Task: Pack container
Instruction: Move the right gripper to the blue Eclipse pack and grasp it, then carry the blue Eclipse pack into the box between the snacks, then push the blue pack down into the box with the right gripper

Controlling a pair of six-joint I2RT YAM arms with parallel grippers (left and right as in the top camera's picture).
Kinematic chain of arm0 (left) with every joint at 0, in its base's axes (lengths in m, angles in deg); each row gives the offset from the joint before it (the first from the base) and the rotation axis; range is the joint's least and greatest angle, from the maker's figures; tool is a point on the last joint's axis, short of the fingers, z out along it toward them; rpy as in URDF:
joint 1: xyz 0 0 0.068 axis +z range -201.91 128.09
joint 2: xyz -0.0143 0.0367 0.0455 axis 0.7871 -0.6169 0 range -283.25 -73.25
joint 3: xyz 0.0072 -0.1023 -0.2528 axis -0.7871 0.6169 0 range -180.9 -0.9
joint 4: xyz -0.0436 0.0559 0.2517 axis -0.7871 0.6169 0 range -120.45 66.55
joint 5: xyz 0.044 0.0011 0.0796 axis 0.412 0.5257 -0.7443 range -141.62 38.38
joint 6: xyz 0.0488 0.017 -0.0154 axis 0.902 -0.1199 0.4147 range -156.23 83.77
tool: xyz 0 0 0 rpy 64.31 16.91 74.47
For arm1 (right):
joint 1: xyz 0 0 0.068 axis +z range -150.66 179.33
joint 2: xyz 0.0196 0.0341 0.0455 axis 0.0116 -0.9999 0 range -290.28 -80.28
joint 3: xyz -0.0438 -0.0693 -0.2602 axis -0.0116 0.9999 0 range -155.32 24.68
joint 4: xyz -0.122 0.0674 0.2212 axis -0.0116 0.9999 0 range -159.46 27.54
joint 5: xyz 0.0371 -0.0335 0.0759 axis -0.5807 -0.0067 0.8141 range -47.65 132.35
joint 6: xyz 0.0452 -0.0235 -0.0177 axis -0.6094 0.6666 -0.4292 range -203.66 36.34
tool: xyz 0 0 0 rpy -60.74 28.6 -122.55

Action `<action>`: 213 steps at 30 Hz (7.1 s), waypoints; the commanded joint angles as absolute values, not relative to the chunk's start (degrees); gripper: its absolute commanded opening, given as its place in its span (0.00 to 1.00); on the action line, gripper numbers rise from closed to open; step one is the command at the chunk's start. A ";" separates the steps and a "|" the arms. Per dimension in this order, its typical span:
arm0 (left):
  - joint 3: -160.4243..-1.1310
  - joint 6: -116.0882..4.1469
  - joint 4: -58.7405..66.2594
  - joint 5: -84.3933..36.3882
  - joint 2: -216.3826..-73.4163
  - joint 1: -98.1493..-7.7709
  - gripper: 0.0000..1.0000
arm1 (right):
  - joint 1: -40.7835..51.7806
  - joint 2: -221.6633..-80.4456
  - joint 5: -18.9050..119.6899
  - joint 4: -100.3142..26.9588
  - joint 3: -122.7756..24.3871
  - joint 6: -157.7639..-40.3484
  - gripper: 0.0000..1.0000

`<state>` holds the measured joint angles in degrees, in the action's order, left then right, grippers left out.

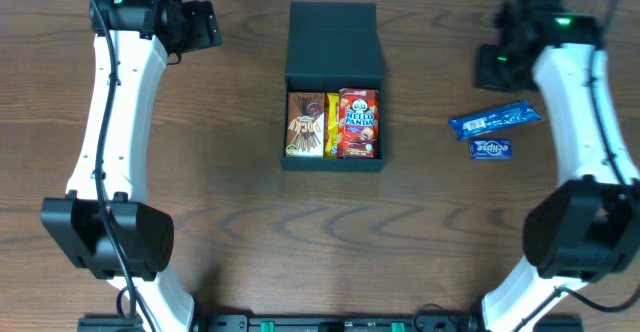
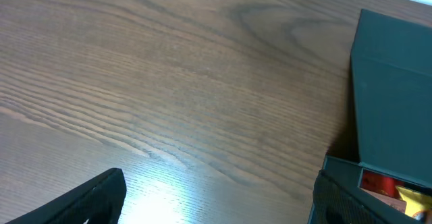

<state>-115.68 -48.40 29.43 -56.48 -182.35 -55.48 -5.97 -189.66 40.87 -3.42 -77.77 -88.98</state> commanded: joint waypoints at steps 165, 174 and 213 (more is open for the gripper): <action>-116.56 -45.18 29.56 -58.16 -182.66 -55.24 0.97 | 28.28 -214.91 55.04 18.22 -104.02 -109.59 0.21; -116.56 -45.18 29.58 -58.16 -182.66 -55.24 0.97 | 28.28 -214.91 55.06 14.22 -100.94 -112.39 0.21; -116.56 -45.18 29.54 -58.19 -182.66 -55.24 0.97 | 24.92 -214.73 50.77 22.17 -115.85 -107.89 0.78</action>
<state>-115.68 -46.26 29.32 -57.23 -182.35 -55.48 25.64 -214.91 50.38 21.43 -112.02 -110.49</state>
